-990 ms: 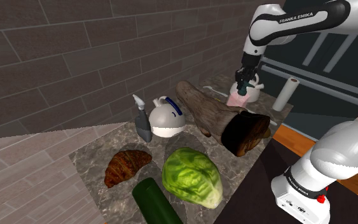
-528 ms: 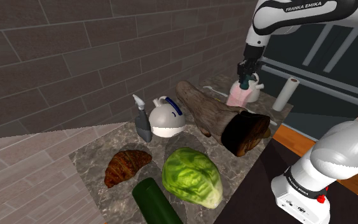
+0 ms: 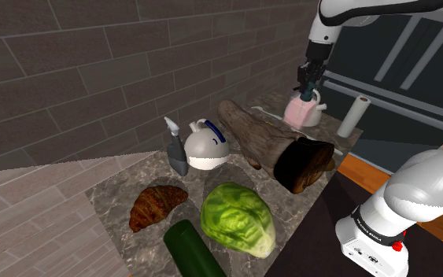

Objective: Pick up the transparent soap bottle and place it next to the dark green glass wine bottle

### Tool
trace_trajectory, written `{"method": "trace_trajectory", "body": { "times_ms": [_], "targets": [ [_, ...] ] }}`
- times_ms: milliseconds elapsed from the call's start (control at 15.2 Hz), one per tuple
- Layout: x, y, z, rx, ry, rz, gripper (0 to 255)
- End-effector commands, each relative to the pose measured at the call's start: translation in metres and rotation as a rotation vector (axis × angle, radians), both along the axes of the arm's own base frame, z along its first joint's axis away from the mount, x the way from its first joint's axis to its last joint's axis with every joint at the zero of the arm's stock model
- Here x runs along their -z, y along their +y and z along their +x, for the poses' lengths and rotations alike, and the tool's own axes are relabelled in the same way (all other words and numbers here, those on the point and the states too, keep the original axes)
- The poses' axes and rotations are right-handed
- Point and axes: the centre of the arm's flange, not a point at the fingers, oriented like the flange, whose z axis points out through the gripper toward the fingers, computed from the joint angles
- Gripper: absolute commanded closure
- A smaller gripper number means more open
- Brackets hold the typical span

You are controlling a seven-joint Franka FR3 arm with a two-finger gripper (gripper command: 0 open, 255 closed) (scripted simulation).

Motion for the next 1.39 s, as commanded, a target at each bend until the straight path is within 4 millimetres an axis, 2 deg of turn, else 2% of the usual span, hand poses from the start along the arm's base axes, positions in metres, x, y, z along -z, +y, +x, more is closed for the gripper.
{"method": "trace_trajectory", "body": {
  "times_ms": [0, 1320],
  "targets": [
    [-0.010, 0.000, -0.001, 0.000, 0.000, 0.000, 255],
    [-0.116, 0.000, -0.001, 0.000, 0.000, 0.000, 255]
  ]
}}
